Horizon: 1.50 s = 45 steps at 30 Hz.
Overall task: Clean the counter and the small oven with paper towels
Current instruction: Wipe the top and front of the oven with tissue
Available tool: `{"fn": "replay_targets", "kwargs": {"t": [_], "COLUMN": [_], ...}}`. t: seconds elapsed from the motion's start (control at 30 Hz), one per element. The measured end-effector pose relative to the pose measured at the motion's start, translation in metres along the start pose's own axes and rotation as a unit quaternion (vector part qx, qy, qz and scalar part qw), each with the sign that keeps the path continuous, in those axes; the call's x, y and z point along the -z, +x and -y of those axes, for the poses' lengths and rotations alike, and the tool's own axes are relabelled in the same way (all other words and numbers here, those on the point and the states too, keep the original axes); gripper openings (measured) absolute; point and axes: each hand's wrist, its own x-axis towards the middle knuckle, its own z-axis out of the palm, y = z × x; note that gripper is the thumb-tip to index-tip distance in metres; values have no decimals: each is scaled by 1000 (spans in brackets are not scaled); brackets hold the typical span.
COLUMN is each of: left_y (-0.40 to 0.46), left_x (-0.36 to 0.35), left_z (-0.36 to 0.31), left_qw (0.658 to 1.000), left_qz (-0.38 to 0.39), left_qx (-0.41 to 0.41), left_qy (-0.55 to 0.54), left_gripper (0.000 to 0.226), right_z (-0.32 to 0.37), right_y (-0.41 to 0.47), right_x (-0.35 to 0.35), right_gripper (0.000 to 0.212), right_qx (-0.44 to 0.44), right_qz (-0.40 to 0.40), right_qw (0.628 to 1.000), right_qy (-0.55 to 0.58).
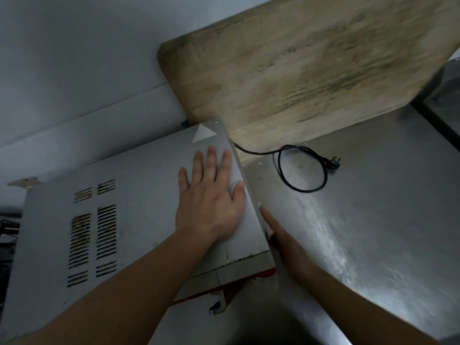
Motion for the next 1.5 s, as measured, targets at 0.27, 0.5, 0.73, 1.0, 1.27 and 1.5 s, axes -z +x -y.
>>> {"fn": "replay_targets", "kwargs": {"t": [0.27,0.5,0.73,1.0,1.27,1.5], "left_y": [1,1,2,2,2,3], "left_x": [0,0,-2,-1,-1,-1], "left_z": [-1,-1,0,0,0,0], "left_qw": [1000,1000,1000,1000,1000,1000], "left_qz": [-7,-7,-8,0,-7,-15], "left_qx": [5,0,-7,-6,-6,-5], "left_qy": [-8,-9,-16,-9,-15,-15], "left_gripper": [70,70,71,72,72,71], "right_z": [55,62,3,-67,12,52], "right_y": [134,145,56,-10,71,165], "right_x": [-17,-20,4,24,-2,-18], "right_gripper": [62,53,39,41,89,58], "right_qx": [0,11,-33,-61,-49,-26], "right_qz": [69,87,42,9,43,49], "right_qw": [998,996,998,998,997,998], "right_qy": [1,15,-17,-28,35,34]}}
